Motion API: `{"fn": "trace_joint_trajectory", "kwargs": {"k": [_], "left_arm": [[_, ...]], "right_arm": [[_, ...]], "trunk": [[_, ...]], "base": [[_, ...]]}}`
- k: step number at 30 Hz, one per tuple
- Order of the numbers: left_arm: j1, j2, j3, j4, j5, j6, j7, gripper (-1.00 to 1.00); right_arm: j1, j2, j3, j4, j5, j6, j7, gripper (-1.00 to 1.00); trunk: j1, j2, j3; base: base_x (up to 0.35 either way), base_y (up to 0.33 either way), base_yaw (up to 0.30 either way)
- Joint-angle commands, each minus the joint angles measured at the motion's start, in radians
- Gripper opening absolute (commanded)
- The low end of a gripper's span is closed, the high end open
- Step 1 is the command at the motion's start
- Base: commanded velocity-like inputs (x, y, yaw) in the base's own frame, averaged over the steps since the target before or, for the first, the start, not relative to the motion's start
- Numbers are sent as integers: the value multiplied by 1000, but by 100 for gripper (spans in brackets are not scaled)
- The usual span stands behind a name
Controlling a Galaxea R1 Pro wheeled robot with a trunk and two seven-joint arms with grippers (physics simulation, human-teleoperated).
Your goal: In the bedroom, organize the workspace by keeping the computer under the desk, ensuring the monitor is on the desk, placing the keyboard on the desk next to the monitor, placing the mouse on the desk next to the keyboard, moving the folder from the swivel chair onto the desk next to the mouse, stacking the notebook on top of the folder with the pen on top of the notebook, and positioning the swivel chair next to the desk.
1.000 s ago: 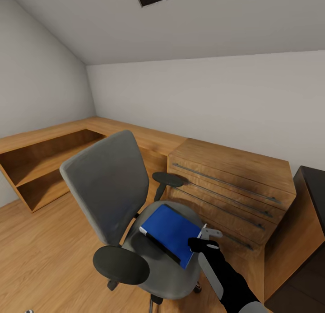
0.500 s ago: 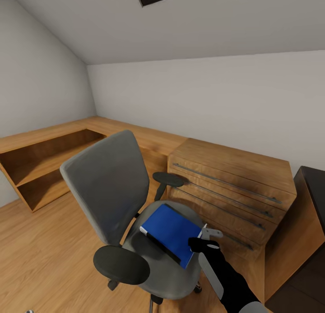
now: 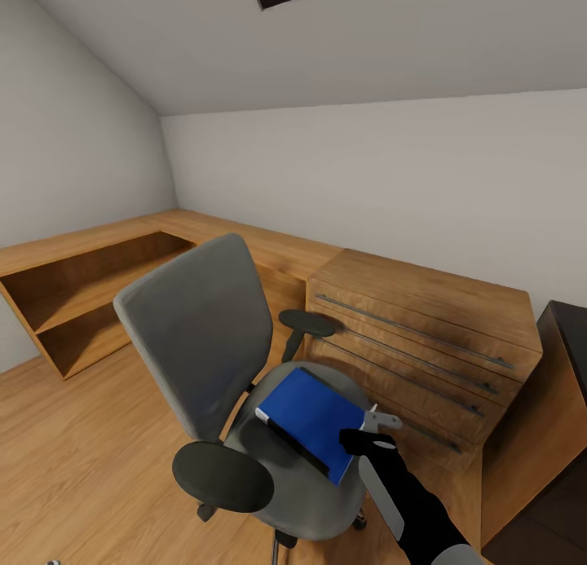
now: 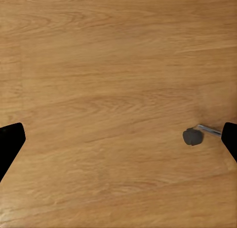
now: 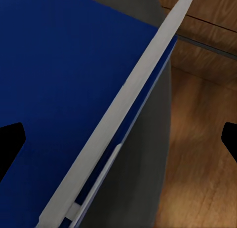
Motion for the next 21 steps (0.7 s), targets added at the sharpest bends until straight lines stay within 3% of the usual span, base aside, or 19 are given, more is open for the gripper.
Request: {"fn": "trace_joint_trajectory", "kwargs": {"k": [1, 16, 21], "left_arm": [[0, 0, 0, -2, 6, 4, 4, 100], [0, 0, 0, -1, 6, 4, 4, 100], [0, 0, 0, -1, 6, 4, 4, 100]], "right_arm": [[-1, -1, 4, -1, -9, 2, -9, 100], [-1, -1, 4, -1, -9, 2, -9, 100], [-1, -1, 5, -1, -9, 2, -9, 100]], "trunk": [[0, 0, -1], [0, 0, -1], [15, -28, -13]], "base": [[0, 0, 1], [0, 0, 0], [0, 0, 0]]}}
